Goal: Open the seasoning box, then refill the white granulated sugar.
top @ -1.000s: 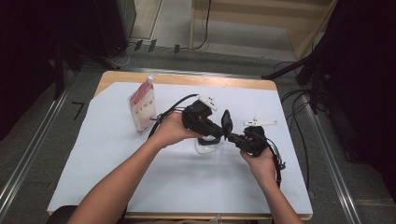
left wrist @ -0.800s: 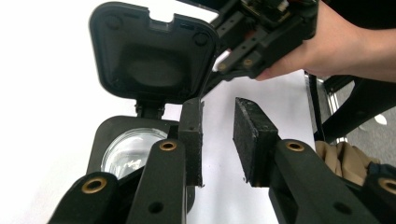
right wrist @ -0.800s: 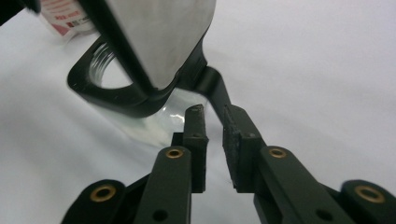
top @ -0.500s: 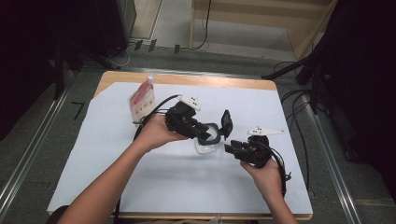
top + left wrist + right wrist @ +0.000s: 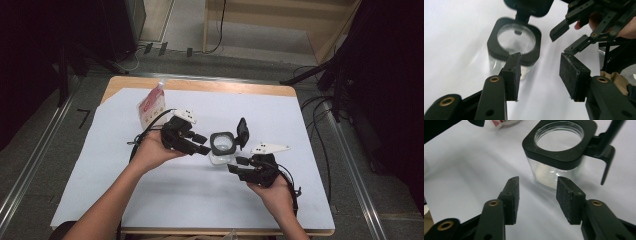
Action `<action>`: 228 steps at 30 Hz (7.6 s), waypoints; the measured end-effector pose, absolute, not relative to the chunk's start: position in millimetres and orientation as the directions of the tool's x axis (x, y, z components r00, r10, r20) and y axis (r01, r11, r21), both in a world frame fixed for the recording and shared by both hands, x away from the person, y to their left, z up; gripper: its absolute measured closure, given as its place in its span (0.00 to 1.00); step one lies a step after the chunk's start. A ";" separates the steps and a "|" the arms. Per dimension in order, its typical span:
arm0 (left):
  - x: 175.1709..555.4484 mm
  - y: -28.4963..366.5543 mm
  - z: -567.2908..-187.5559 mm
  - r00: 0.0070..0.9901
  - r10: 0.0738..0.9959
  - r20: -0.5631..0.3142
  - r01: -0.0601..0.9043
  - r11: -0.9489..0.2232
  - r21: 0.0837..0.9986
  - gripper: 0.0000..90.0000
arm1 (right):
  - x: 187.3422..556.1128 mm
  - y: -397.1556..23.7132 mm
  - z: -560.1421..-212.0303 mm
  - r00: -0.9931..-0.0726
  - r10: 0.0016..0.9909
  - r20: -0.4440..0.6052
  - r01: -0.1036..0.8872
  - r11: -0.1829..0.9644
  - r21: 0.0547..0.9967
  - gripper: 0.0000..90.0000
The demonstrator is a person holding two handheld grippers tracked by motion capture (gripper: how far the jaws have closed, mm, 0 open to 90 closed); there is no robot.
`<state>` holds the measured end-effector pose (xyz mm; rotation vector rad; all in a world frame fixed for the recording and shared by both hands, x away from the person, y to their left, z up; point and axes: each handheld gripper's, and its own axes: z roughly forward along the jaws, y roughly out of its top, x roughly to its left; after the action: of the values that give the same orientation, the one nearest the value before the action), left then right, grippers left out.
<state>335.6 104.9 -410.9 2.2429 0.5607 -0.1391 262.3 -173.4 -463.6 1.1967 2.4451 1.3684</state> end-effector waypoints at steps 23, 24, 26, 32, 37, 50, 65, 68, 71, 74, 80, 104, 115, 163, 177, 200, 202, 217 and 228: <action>310.0 180.0 -404.8 0.821 0.504 -0.267 0.531 -0.503 0.682 0.52 | 265.0 -157.4 -461.7 -0.744 0.614 0.264 0.557 0.351 0.752 0.58; 309.1 182.5 -404.2 0.817 0.510 -0.270 0.537 -0.500 0.680 0.52 | 265.6 -156.6 -461.8 -0.746 0.612 0.263 0.554 0.351 0.755 0.58; 307.2 188.5 -402.0 0.813 0.518 -0.266 0.539 -0.494 0.682 0.52 | 265.9 -155.5 -462.6 -0.747 0.610 0.264 0.556 0.355 0.752 0.58; 305.1 207.6 -398.7 0.785 0.567 -0.249 0.555 -0.466 0.689 0.51 | 265.8 -152.3 -463.1 -0.758 0.598 0.258 0.547 0.369 0.751 0.58; 305.9 223.4 -397.3 0.759 0.599 -0.255 0.578 -0.441 0.687 0.52 | 266.5 -152.3 -463.2 -0.761 0.595 0.259 0.546 0.372 0.750 0.58; 304.4 258.7 -393.8 0.693 0.682 -0.233 0.607 -0.378 0.700 0.52 | 269.3 -145.3 -462.8 -0.776 0.576 0.258 0.537 0.387 0.750 0.58; 330.0 265.0 -401.4 0.622 0.749 -0.227 0.628 -0.304 0.716 0.50 | 268.2 -136.2 -463.4 -0.794 0.551 0.257 0.526 0.410 0.745 0.58; 337.2 262.2 -405.7 0.614 0.756 -0.226 0.631 -0.298 0.716 0.52 | 267.7 -135.9 -464.0 -0.791 0.552 0.264 0.532 0.408 0.741 0.58; 344.2 260.2 -410.5 0.612 0.761 -0.216 0.631 -0.305 0.713 0.53 | 267.3 -135.1 -464.8 -0.792 0.551 0.263 0.531 0.411 0.741 0.58; 350.1 257.9 -412.9 0.600 0.769 -0.223 0.634 -0.287 0.718 0.53 | 266.5 -134.3 -465.9 -0.795 0.550 0.256 0.527 0.418 0.740 0.58; 358.7 252.6 -417.1 0.588 0.782 -0.206 0.630 -0.283 0.723 0.55 | 266.1 -133.1 -467.6 -0.794 0.552 0.253 0.528 0.420 0.738 0.58; 368.6 257.0 -423.9 0.532 0.808 -0.254 0.657 -0.204 0.726 0.80 | 266.8 -130.6 -472.3 -0.785 0.569 0.247 0.535 0.419 0.734 0.58; 370.0 270.6 -421.6 0.509 0.785 -0.353 0.681 -0.116 0.724 0.97 | 267.3 -127.1 -472.6 -0.789 0.570 0.229 0.521 0.425 0.740 0.57; 321.2 230.0 -350.2 0.687 0.634 -0.355 0.622 -0.261 0.738 1.00 | 259.9 -85.7 -478.9 -0.830 0.509 0.226 0.474 0.431 0.768 0.59; 309.3 212.2 -347.1 0.721 0.594 -0.357 0.615 -0.313 0.723 1.00 | 265.9 -56.8 -489.7 -0.844 0.487 0.225 0.464 0.453 0.761 0.62; 295.1 194.1 -342.6 0.751 0.516 -0.412 0.618 -0.330 0.714 1.00 | 287.2 -44.5 -505.0 -0.771 0.589 0.244 0.525 0.369 0.767 0.66; 292.7 192.6 -340.3 0.755 0.499 -0.425 0.618 -0.328 0.714 1.00 | 286.6 -45.0 -504.1 -0.770 0.592 0.237 0.513 0.355 0.781 0.67; 286.9 186.7 -337.5 0.739 0.467 -0.485 0.650 -0.308 0.694 1.00 | 270.4 -40.6 -503.1 -0.802 0.569 0.181 0.409 0.302 0.861 0.70; 291.2 187.4 -340.2 0.718 0.519 -0.463 0.657 -0.286 0.697 1.00 | 259.8 -37.5 -496.3 -0.833 0.539 0.123 0.342 0.328 0.880 0.75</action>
<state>291.2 187.4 -340.2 1.9567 0.9020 -0.1796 259.8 -37.5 -496.3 0.8063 2.3974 1.5159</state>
